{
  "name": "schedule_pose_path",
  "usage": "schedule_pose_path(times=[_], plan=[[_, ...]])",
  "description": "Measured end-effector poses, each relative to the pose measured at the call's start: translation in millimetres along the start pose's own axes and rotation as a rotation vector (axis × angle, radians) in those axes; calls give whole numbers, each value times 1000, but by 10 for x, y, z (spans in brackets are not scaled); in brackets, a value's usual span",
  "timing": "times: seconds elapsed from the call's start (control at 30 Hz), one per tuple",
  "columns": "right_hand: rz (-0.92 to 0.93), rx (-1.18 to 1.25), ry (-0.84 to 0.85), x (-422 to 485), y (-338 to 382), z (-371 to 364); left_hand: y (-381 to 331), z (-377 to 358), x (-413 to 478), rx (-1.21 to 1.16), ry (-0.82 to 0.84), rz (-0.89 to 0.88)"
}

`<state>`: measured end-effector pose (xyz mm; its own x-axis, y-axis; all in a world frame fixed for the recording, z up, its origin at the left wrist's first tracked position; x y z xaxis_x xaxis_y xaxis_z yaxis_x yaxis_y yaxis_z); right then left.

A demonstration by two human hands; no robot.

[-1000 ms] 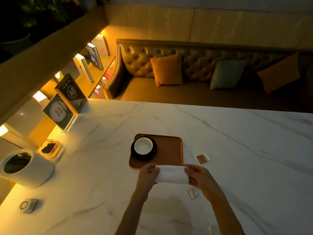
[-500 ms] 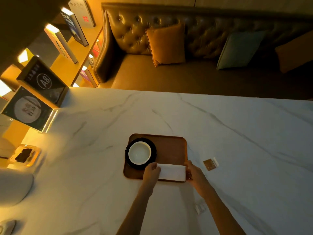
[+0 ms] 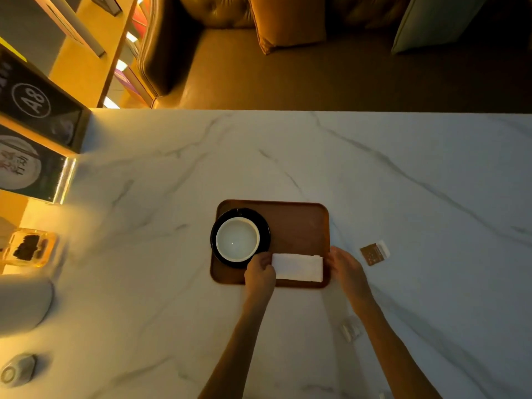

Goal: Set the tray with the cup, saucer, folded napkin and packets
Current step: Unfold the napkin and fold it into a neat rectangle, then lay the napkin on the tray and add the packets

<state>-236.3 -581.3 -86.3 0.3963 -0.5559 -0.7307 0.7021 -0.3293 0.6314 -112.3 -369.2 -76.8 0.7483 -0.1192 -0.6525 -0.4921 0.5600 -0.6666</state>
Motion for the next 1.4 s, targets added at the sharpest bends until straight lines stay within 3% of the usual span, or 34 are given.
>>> schedule_pose_path(times=[0.07,0.13,0.23,0.33,0.43,0.83,1.07,1.2,1.4], plan=[[241,-257,-120,-113,130,108,-102,71,-97,86,-75,-131],[431,-425,-114,-228,178,33,-235,83,-229,259,-133,-336],[671,-830,-35,-348,75,-272,-195,-269,-328,617,45,-547],[698,-1157,-13,-367,-150,-416,50,-532,-312,897,186,-595],[634,-1257,-21,-320,-239,-397,245,-609,-269,1017,239,-593],[559,-1320,36,-407,-99,-411,178,-491,-390,1152,252,-557],[569,-971,-17,-926,-316,2,344,34,-825,1078,238,-423],[532,-910,-48,-1309,-717,350,690,274,-1060,1091,280,-297],[418,-845,-99,-1651,-1342,791,1008,297,-1400,1098,293,-284]])
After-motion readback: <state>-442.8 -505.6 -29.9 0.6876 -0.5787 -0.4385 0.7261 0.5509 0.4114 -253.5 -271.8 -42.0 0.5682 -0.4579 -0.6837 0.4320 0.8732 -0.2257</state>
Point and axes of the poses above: each hand's wrist, its own x-axis towards the middle knuckle, its own z-axis out of the back of the hand, y = z × x, the point moved 10 cm from there along x, towards the middle knuckle, and after that the axes turned 3 degrees about -z, right-handed, at the moved point
